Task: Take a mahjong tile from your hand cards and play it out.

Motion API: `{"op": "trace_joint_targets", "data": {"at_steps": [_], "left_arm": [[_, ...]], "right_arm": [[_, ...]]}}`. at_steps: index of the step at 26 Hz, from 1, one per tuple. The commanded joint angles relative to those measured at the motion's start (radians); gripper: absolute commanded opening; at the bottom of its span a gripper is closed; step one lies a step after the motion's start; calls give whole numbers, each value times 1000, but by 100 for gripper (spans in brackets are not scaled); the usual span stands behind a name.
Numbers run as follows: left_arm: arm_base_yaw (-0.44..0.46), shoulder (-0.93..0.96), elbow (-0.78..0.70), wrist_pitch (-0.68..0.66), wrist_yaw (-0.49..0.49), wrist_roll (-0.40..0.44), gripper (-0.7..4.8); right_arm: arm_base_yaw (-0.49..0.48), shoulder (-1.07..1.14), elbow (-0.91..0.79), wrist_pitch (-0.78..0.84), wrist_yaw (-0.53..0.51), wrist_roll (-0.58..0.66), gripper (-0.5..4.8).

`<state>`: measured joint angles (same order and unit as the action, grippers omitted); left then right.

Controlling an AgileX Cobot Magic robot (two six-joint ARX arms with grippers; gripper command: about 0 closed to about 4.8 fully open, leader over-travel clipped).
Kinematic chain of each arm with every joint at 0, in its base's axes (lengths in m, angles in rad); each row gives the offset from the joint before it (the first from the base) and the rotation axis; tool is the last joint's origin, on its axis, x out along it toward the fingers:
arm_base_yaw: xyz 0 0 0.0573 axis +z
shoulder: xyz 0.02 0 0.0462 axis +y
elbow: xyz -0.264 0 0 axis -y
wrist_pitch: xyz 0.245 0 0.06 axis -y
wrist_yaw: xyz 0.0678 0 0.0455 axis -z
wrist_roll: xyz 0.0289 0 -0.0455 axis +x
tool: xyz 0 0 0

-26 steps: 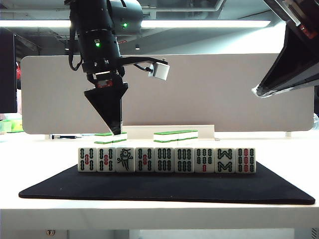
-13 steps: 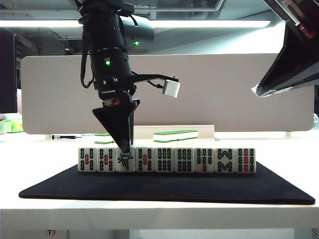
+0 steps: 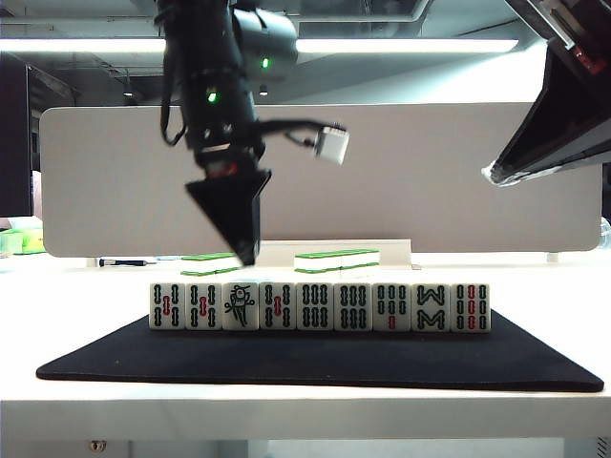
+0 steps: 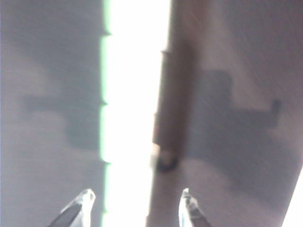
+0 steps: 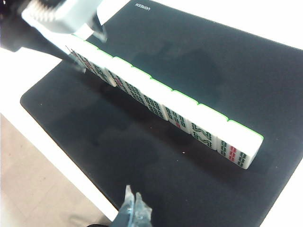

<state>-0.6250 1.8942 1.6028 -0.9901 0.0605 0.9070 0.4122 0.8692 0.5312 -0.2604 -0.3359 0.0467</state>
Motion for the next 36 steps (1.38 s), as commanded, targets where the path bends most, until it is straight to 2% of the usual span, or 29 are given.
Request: {"op": "trace_joint_targets", "data": {"at_steps": [1, 13, 14, 16, 27, 28, 32, 35, 36], "left_arm": [[0, -3, 22, 12, 5, -9, 241], [10, 56, 20, -6, 3, 2, 236], [10, 60, 20, -10, 0, 2, 231], [16, 63, 19, -10, 0, 2, 173], [32, 100, 19, -8, 7, 2, 173], [32, 103, 19, -9, 7, 2, 168], [29, 105, 20, -4, 7, 1, 52], [29, 103, 25, -8, 0, 1, 51], [29, 103, 38, -23, -32, -1, 51]], "right_arm": [[0, -2, 4, 10, 1, -3, -1], [0, -2, 4, 10, 1, -3, -1], [0, -2, 3, 10, 1, -3, -1], [0, -2, 3, 10, 1, -3, -1], [0, -2, 1, 10, 4, -3, -1], [0, -2, 1, 10, 4, -3, -1], [0, -2, 1, 10, 4, -3, -1], [0, -2, 1, 10, 4, -3, -1], [0, -2, 1, 10, 4, -3, -1]]}}
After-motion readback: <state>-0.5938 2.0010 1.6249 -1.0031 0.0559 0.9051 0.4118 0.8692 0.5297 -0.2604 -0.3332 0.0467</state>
